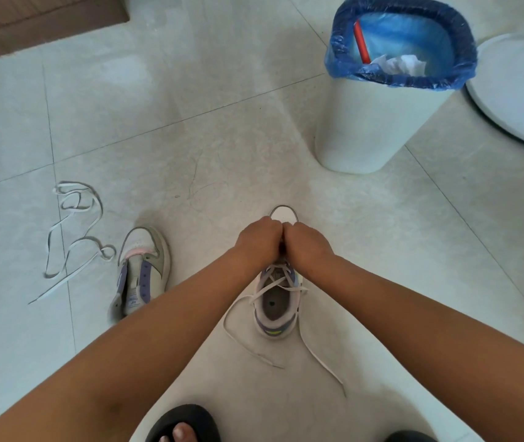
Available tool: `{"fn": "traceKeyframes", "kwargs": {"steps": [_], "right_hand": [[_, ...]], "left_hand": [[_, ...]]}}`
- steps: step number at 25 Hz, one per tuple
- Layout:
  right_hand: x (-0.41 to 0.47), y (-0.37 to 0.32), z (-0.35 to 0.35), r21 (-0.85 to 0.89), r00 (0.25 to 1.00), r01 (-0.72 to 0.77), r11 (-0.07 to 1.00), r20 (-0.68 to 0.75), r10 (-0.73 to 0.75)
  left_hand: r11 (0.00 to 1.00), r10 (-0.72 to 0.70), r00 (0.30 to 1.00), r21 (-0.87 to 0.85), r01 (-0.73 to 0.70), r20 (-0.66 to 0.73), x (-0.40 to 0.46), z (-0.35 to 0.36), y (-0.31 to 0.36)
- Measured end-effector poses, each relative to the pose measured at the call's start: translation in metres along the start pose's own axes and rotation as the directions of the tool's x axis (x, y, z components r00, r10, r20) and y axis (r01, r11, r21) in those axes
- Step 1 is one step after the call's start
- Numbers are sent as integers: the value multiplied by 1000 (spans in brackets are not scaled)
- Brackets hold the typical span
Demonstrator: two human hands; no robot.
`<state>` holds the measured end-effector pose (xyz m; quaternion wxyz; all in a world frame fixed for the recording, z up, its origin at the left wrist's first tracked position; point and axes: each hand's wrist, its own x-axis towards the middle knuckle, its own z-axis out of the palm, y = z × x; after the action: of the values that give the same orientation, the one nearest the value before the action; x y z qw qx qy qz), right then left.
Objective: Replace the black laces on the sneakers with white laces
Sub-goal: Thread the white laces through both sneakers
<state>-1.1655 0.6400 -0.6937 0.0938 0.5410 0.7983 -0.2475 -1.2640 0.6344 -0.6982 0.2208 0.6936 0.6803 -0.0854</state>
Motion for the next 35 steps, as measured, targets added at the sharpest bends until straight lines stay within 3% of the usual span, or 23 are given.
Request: {"fn": "traceKeyframes", "kwargs": {"steps": [8, 13, 16, 19, 25, 31, 35], "right_hand": [[9, -8, -5, -38, 991, -51, 998, 124, 56], [5, 1, -3, -83, 988, 71, 994, 143, -58], [-4, 16, 1, -93, 979, 186, 978, 107, -176], [-2, 18, 3, -82, 979, 194, 977, 82, -188], [2, 12, 11, -47, 995, 90, 995, 49, -87], [-5, 26, 7, 122, 986, 165, 979, 15, -168], [-12, 20, 8, 337, 996, 63, 940, -84, -36]], "left_hand": [[995, -70, 992, -58, 76, 109, 10, -2, 2], [963, -76, 997, -261, 74, 2, -2, 4, -3], [886, -119, 988, -458, 63, -94, -15, 16, -13], [821, -194, 973, -564, 92, -124, -19, 20, -17], [879, -137, 984, -473, 69, -112, -17, 16, -16], [873, -160, 974, -483, 65, -159, -22, 26, -19], [820, -190, 950, -572, 15, -247, -31, 26, -19]]}}
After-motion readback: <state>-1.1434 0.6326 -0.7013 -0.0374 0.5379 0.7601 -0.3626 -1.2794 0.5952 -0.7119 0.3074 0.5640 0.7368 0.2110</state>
